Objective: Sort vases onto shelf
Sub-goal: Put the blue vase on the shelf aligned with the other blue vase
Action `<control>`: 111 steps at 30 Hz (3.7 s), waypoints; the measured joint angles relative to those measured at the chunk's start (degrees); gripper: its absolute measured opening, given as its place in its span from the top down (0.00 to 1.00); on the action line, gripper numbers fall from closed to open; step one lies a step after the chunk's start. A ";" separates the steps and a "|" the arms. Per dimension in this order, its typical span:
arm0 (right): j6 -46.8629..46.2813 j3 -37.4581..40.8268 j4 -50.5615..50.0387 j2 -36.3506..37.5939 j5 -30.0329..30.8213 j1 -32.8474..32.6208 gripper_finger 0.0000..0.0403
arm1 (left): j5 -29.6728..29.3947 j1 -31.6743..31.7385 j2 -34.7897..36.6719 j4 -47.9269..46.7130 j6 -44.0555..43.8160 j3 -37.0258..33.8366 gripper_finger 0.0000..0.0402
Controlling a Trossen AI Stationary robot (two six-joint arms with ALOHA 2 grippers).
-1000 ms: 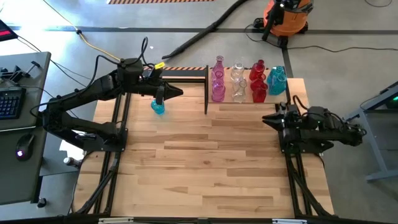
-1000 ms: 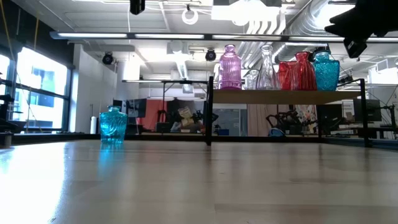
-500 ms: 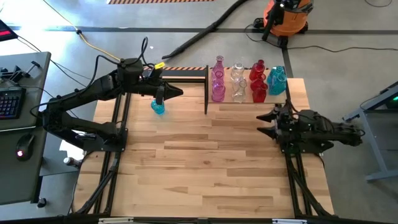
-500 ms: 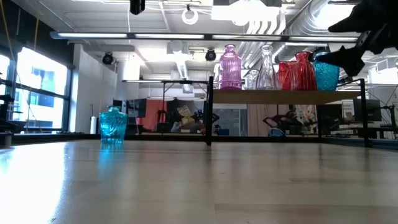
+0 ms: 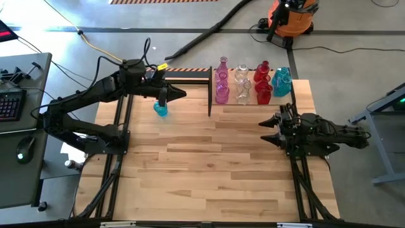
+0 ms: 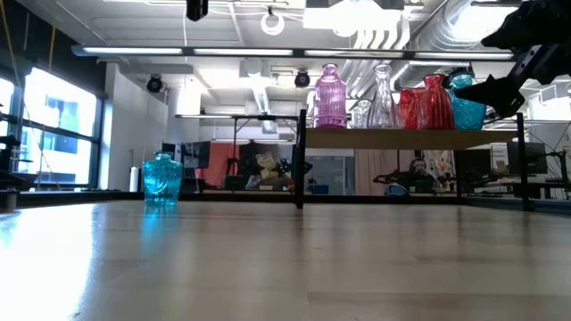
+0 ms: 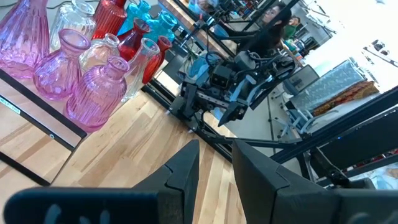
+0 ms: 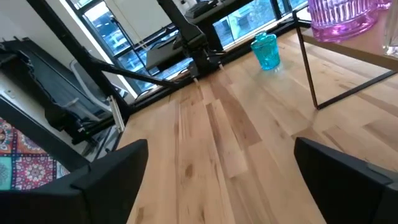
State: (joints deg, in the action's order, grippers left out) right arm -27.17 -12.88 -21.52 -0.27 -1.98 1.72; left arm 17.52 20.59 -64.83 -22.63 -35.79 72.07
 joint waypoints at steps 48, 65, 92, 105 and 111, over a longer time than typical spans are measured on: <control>-0.93 0.00 -0.13 -0.04 5.99 0.02 0.04 | 2.59 1.56 -11.63 -16.32 11.62 0.00 0.78; -1.03 0.00 -0.13 -0.04 5.97 0.01 0.04 | -22.67 9.98 -12.53 -39.40 21.08 -0.02 0.78; -1.08 0.00 -0.13 -0.04 5.95 0.01 0.04 | -30.67 12.88 -12.53 -43.60 18.40 -0.35 0.78; -0.99 0.00 -0.13 -0.04 5.92 0.00 0.04 | -28.86 15.05 -12.58 -41.33 16.88 -8.73 0.78; -0.90 0.00 -0.13 -0.04 5.92 0.01 0.04 | -26.24 15.03 -12.58 -37.26 16.33 -10.70 0.78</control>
State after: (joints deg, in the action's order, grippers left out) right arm -28.08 -12.88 -21.65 -0.32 3.95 1.73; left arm -8.72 35.62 -77.41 -59.89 -19.46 61.37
